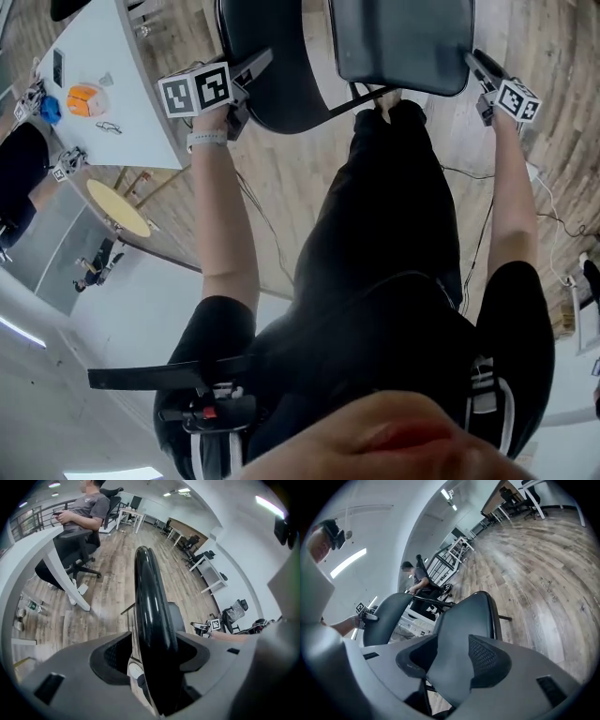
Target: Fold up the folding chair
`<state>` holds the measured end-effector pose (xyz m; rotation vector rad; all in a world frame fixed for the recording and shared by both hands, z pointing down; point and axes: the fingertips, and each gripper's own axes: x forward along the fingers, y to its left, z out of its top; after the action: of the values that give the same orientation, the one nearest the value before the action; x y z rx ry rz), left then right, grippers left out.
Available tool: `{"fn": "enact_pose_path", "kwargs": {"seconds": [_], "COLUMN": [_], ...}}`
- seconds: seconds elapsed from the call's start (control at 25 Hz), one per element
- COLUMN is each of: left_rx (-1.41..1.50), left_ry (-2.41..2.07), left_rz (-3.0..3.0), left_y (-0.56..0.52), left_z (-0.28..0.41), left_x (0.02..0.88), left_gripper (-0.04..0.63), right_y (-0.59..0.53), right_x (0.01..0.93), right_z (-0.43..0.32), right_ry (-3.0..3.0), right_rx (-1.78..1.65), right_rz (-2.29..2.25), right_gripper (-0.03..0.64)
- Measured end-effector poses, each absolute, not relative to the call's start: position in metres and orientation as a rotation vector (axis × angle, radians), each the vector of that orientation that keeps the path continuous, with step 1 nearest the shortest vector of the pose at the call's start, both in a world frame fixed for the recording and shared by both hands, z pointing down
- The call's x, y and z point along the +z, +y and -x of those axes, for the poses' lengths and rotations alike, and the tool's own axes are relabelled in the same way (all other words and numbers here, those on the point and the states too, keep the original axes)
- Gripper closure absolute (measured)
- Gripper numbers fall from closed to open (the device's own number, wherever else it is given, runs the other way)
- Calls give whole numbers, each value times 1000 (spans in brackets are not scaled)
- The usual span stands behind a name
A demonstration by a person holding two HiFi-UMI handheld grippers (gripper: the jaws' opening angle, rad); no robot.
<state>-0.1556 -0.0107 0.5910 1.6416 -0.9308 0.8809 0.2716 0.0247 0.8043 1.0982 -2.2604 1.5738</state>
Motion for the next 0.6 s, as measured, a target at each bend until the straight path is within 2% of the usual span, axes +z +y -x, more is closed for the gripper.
{"fn": "enact_pose_path", "kwargs": {"seconds": [0.12, 0.2, 0.32, 0.6], "left_rx": [889, 903, 925, 903], "left_ry": [-899, -876, -867, -860], "left_rz": [-1643, -1657, -1681, -1656], "left_y": [-12, -12, -14, -16], "left_z": [151, 146, 139, 139], "left_x": [592, 592, 592, 590], "left_gripper": [364, 416, 495, 532], "right_y": [25, 26, 22, 16], "right_x": [836, 852, 872, 907], "right_z": [-282, -286, -290, -291], "right_ry": [-2201, -2170, -2149, -2118], "right_rx": [1690, 1730, 1752, 1865], "right_rz": [-1085, -1065, -1025, -918], "right_gripper": [365, 344, 330, 325]}}
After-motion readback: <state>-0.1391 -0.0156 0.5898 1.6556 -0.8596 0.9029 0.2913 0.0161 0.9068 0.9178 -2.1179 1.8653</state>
